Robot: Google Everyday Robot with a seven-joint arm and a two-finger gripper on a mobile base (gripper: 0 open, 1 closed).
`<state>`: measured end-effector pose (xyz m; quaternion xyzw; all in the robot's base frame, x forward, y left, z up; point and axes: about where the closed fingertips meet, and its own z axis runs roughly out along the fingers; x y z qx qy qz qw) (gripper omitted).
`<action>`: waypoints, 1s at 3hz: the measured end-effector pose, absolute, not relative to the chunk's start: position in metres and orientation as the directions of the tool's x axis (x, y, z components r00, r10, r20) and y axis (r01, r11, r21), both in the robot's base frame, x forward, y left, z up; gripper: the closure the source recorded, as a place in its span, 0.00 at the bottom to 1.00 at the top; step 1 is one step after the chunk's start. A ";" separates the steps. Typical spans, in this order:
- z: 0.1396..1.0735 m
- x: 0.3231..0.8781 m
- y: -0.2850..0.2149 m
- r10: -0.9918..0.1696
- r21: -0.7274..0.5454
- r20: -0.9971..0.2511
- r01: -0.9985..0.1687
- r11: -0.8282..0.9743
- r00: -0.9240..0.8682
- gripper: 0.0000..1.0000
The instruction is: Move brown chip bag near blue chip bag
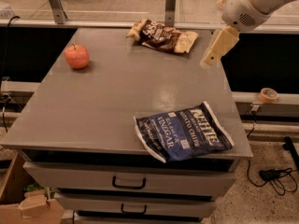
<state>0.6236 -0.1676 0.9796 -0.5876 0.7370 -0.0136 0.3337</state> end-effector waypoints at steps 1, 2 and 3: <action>0.974 0.631 -0.162 -0.864 -0.404 -0.496 -0.857 0.321 -0.090 0.00; 0.961 0.667 -0.143 -0.827 -0.399 -0.553 -0.840 0.368 -0.100 0.00; 0.946 0.721 -0.125 -0.760 -0.384 -0.639 -0.805 0.452 -0.121 0.00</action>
Offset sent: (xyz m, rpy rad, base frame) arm 0.1025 0.0449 -0.0329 0.1949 -0.0801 -0.0813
